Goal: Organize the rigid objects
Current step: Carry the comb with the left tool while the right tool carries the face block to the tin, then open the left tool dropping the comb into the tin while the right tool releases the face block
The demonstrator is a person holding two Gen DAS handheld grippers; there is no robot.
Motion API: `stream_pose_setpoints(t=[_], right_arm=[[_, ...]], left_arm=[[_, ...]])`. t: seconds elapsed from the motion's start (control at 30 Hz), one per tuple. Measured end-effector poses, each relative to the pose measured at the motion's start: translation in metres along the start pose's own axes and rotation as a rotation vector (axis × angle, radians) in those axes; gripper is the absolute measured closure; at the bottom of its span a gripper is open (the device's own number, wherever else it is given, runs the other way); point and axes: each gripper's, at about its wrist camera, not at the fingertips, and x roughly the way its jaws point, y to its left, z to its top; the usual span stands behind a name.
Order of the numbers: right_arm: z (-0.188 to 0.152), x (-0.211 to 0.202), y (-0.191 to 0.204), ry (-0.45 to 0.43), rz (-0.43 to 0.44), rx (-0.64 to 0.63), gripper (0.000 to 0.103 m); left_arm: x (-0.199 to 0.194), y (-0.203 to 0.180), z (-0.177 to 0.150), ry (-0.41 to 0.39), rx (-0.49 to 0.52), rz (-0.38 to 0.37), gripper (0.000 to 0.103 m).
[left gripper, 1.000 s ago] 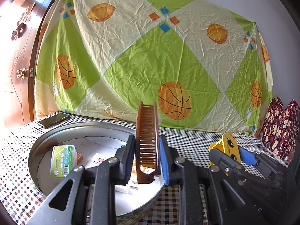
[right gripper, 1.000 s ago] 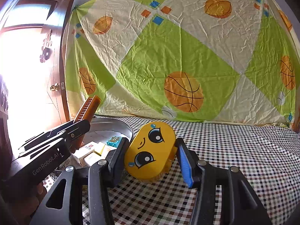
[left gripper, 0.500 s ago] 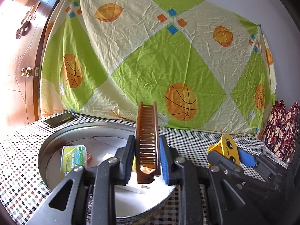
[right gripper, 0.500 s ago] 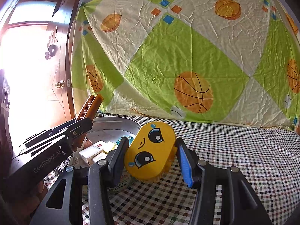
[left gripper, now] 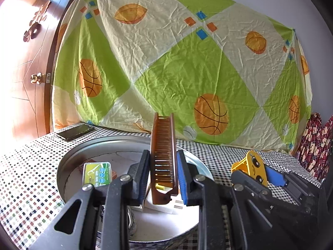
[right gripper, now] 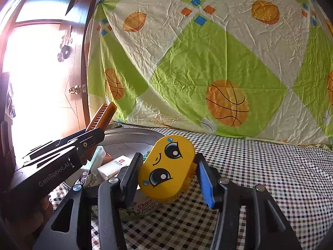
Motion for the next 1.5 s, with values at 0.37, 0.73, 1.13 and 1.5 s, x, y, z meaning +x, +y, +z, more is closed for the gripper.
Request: stream_pose_setpoints(t=[0.37,0.73,1.13,1.5], right_arm=[[0.005,0.009,0.011,0.024,0.025,-0.010,0.050],[0.027,0.050,0.033,0.104,0.069,-0.059,0.050],[0.028,0.108,0.037,0.261,0.099,-0.044,0.050],[0.025,0.125,0.037,0.305,0.113,-0.029,0.049]], left_arm=[[0.000,0.013,0.001,0.018,0.005,0.031,0.079],[0.019,0.042,0.009,0.137,0.001,0.066,0.079],[0.052,0.059,0.007,0.277,-0.010,0.042,0.079],[0.069,0.058,-0.002,0.347,0.014,0.024,0.079]])
